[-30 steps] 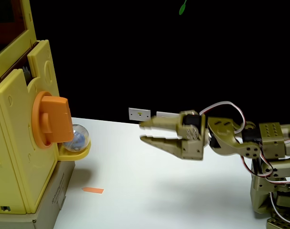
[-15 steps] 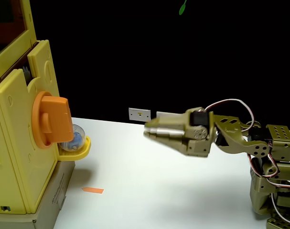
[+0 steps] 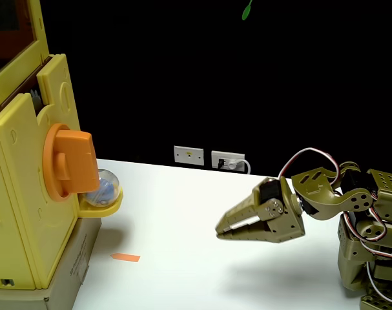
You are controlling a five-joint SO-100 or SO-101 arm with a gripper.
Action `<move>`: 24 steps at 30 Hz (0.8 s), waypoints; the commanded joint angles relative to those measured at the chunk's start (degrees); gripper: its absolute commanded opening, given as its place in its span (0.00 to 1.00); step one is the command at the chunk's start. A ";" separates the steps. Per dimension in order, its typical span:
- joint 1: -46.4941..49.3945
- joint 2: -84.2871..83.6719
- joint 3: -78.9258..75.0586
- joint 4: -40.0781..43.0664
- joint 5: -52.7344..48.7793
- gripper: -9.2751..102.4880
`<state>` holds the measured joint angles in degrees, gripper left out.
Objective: Turn the button of vending machine.
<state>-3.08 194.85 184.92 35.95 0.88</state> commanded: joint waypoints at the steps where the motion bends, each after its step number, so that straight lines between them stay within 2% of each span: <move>1: 0.26 8.17 9.05 2.46 0.00 0.09; 5: 0.53 8.44 7.82 6.33 0.09 0.09; 9: 1.05 8.44 4.66 16.96 2.90 0.09; 16: 0.62 8.53 2.46 25.14 2.29 0.09; 24: 0.18 8.53 2.64 24.35 2.20 0.07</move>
<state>-2.90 194.85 184.92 60.82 3.25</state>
